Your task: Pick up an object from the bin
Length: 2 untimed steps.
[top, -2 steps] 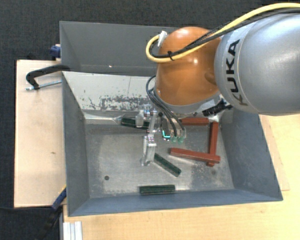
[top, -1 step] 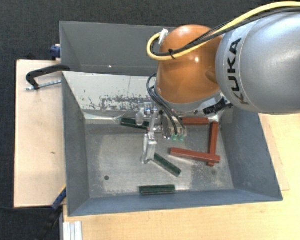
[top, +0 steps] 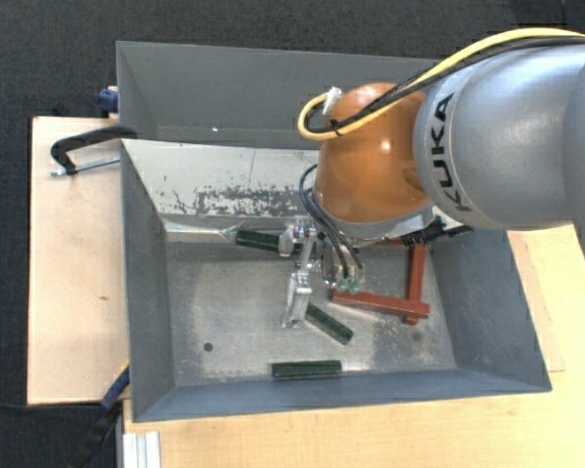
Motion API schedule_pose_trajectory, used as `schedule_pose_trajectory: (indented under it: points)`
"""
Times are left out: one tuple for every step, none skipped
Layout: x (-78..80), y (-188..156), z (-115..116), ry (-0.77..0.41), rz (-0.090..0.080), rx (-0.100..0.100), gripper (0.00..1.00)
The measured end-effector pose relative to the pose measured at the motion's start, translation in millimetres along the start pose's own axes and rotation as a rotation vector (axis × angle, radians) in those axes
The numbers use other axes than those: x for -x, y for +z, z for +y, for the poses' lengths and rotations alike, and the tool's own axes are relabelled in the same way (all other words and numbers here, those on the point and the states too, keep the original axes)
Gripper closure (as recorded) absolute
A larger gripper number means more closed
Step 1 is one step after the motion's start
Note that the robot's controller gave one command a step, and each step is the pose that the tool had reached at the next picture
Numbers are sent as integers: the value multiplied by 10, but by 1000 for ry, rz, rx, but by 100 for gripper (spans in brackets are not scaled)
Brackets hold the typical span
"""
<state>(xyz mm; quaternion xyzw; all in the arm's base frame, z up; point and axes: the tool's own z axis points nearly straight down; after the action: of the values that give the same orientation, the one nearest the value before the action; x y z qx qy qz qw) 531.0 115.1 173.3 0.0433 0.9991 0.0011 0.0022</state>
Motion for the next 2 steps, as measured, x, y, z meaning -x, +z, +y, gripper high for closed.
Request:
schedule_pose_trajectory:
  points:
    - [-30, 123, -687, 29, 4, -3, 0]
    - [35, 348, -751, 196, 4, -2, 0]
